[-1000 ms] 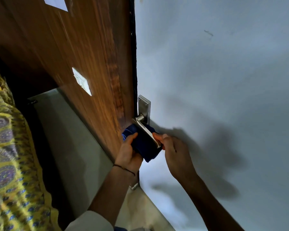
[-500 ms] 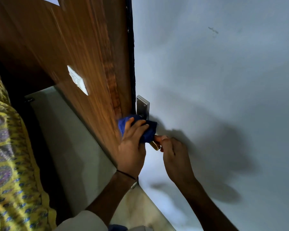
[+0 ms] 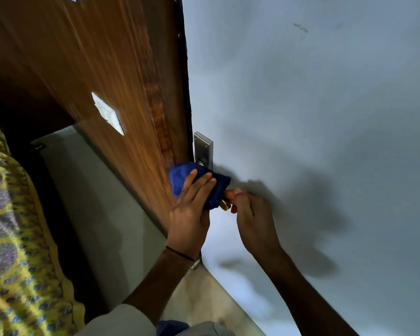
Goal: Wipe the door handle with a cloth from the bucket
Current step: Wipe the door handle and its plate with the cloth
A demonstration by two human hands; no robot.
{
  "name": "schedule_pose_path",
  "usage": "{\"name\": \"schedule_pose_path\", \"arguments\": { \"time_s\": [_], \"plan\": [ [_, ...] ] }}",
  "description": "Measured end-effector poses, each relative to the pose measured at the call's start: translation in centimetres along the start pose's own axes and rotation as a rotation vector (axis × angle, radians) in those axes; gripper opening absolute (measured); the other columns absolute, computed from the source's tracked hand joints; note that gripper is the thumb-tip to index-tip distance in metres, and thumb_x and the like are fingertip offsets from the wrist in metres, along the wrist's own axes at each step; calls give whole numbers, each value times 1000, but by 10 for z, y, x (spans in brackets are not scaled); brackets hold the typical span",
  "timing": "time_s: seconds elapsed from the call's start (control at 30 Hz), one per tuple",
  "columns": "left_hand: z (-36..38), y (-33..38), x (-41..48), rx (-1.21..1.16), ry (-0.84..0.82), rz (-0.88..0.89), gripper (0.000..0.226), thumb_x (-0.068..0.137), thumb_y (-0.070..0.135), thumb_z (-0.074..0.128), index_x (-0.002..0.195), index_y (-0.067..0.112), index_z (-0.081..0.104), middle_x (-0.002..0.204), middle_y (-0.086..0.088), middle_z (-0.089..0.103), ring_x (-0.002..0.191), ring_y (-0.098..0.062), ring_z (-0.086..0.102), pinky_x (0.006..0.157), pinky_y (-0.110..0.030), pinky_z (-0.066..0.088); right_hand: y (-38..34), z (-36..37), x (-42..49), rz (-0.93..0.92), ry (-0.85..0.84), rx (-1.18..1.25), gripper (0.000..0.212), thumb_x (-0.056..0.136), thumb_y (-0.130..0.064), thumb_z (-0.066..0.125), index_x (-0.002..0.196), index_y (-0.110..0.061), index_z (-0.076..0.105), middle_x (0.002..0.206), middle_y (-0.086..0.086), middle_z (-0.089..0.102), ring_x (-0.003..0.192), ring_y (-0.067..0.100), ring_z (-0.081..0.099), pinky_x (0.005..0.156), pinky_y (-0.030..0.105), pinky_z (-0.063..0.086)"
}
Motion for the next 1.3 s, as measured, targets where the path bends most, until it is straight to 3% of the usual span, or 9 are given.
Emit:
{"name": "schedule_pose_path", "arguments": {
  "time_s": [0.2, 0.33, 0.53, 0.73, 0.83, 0.97, 1.1, 1.2, 1.3],
  "plan": [
    [3, 1, -10, 17, -18, 57, 50, 86, -4, 50, 134, 10, 57, 145, -2, 50, 142, -25, 36, 104, -23, 40, 4, -3, 1, 16, 23, 81, 48, 90, -31, 32, 80, -11, 75, 70, 3, 71, 68, 18, 59, 68, 31, 48],
    [-2, -26, 23, -22, 51, -153, 58, 79, -17, 53, 131, 9, 60, 143, -8, 54, 137, -33, 45, 104, -36, 39, 6, -3, 2, 65, 38, 106, 47, 87, -30, 34, 91, -16, 78, 81, -7, 76, 73, 2, 65, 75, 24, 52],
    [-13, -28, 19, -221, 160, -297, 59, 78, -17, 49, 129, 9, 61, 141, -6, 56, 129, -12, 48, 104, 6, 18, 4, -4, -1, 60, 25, 111, 45, 95, -27, 35, 96, -13, 78, 84, -6, 76, 72, -1, 64, 75, 19, 51],
    [-9, 3, -17, -157, 97, -129, 64, 70, -7, 47, 130, 10, 61, 140, -5, 57, 113, -14, 60, 97, -4, 33, -2, -3, -3, 39, 64, 80, 52, 87, -36, 33, 78, 0, 70, 72, 13, 68, 65, 19, 58, 67, 34, 48],
    [-10, 12, -29, -364, 59, -143, 56, 77, 0, 44, 128, 12, 62, 131, -1, 64, 111, -7, 63, 97, -12, 46, -5, -6, -1, 5, 85, 45, 53, 88, -41, 33, 66, 1, 57, 65, 18, 62, 61, 23, 54, 66, 39, 47],
    [-30, -24, -32, -710, 223, -608, 32, 86, -15, 54, 86, 13, 70, 54, 11, 64, 50, 2, 59, 58, -20, 49, -4, -6, -2, 14, -4, 75, 45, 101, -30, 37, 77, -17, 73, 71, 4, 69, 63, 9, 57, 69, 22, 47],
    [-27, -56, -45, -1222, 435, -1110, 22, 90, -6, 54, 82, 13, 59, 76, -4, 63, 67, -14, 64, 68, -34, 53, -9, -7, -6, 10, 6, 66, 42, 101, -34, 40, 91, -15, 76, 82, 5, 73, 70, 7, 58, 76, 27, 48],
    [-31, -58, -42, -1312, 412, -1147, 13, 92, 0, 55, 91, 13, 59, 85, -6, 61, 76, -19, 61, 72, -33, 51, -32, -18, -16, -174, 146, -152, 45, 96, -42, 35, 102, -18, 73, 81, -7, 68, 81, 18, 59, 79, 37, 48],
    [-35, -43, -41, -1224, 290, -1095, 8, 95, 10, 54, 94, 15, 62, 91, -7, 67, 84, -20, 65, 78, -35, 54, -67, -17, -35, -444, 187, -261, 35, 97, -30, 40, 115, -16, 67, 90, -24, 57, 92, 10, 55, 81, 16, 42]
  ]
}}
Point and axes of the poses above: each hand's wrist, its own x-axis towards the middle knuckle, its own z-axis out of the palm, y = z × x, the point moved 9 cm from there along x, towards the middle knuckle
